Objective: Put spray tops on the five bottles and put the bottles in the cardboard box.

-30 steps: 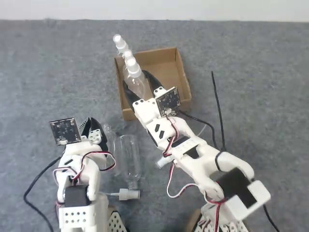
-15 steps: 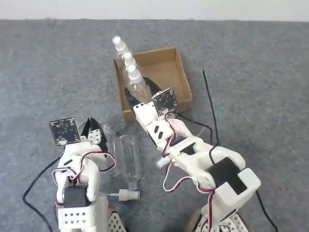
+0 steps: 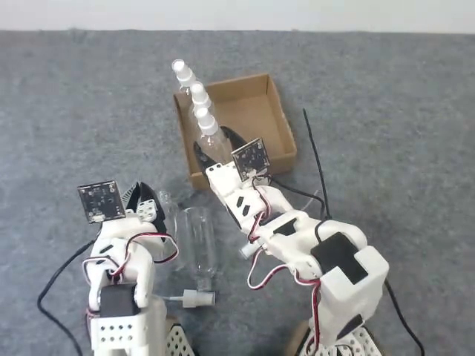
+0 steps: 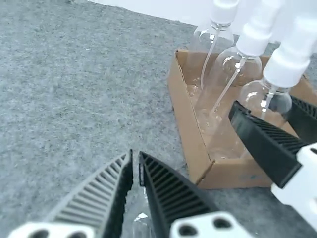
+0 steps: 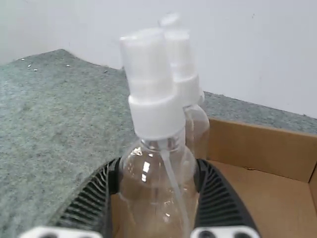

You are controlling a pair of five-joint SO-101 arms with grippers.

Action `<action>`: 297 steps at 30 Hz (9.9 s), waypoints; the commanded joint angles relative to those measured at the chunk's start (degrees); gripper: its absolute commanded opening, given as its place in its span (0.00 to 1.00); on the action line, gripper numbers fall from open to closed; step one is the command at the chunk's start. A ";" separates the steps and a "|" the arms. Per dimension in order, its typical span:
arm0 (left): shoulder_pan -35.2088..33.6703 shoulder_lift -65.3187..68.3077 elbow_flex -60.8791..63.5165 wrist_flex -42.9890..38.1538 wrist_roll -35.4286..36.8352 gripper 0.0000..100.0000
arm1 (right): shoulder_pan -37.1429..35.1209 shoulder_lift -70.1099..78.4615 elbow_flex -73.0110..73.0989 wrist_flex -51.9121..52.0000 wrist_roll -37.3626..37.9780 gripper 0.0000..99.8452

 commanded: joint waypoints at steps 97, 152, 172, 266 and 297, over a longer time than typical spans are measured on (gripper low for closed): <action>-0.97 -0.79 -1.36 -1.58 -0.09 0.01 | -4.00 -68.26 16.26 48.31 0.35 0.26; -26.20 -0.79 -2.86 -13.10 -0.53 0.01 | -20.53 -29.76 -24.00 98.68 -14.24 0.19; -26.11 -0.79 -2.77 -13.10 -0.53 0.01 | -15.96 -8.48 -35.08 101.85 -14.33 0.18; -26.11 -0.79 -0.40 -16.79 -4.40 0.01 | -14.37 9.10 -66.46 143.78 -21.36 0.05; -26.20 -0.79 -0.40 -16.79 -4.40 0.01 | -5.49 -19.47 -73.85 154.07 -21.45 0.05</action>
